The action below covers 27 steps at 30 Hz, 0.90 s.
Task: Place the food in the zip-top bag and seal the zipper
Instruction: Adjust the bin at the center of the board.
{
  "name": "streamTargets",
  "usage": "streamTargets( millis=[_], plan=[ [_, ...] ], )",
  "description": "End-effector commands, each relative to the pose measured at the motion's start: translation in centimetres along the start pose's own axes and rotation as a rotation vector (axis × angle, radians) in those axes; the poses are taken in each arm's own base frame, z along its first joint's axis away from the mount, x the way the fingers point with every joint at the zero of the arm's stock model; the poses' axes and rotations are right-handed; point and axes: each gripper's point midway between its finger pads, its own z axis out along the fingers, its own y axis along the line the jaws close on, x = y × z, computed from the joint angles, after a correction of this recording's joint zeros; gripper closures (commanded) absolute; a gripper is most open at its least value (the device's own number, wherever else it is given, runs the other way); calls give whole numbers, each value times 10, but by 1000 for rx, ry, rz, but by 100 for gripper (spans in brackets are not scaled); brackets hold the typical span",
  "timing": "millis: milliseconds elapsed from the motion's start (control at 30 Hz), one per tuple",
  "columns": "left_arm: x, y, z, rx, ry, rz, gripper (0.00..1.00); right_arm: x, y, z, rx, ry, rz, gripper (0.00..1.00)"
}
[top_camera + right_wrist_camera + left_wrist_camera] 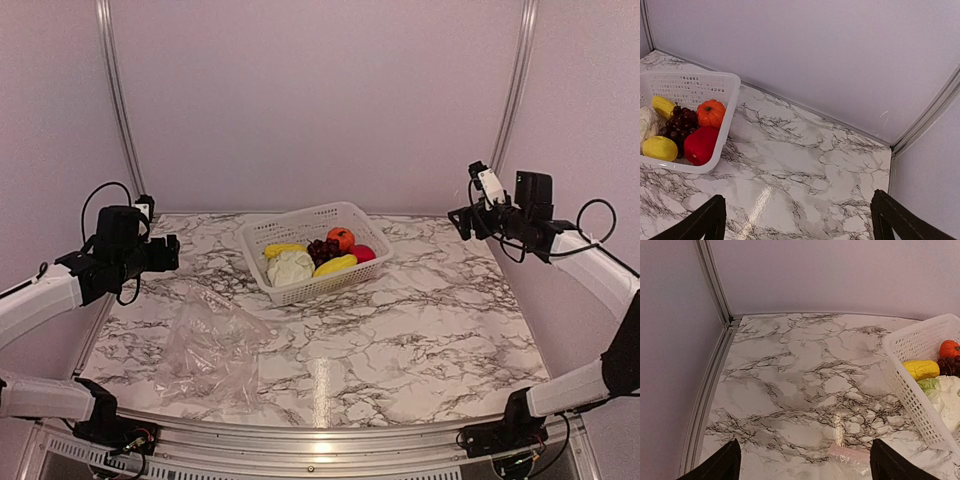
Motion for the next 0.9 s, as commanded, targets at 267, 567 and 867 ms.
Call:
streamTargets(
  millis=[267,567,867],
  plan=[
    [3,-12,-2,76,-11,-1,7,20,99,31,-390,69,-359,32],
    [7,-14,1,85,4,15,7,44,191,74,-632,190,-611,58],
    [8,-18,1,101,7,20,7,70,234,118,-726,321,-712,60]
  ],
)
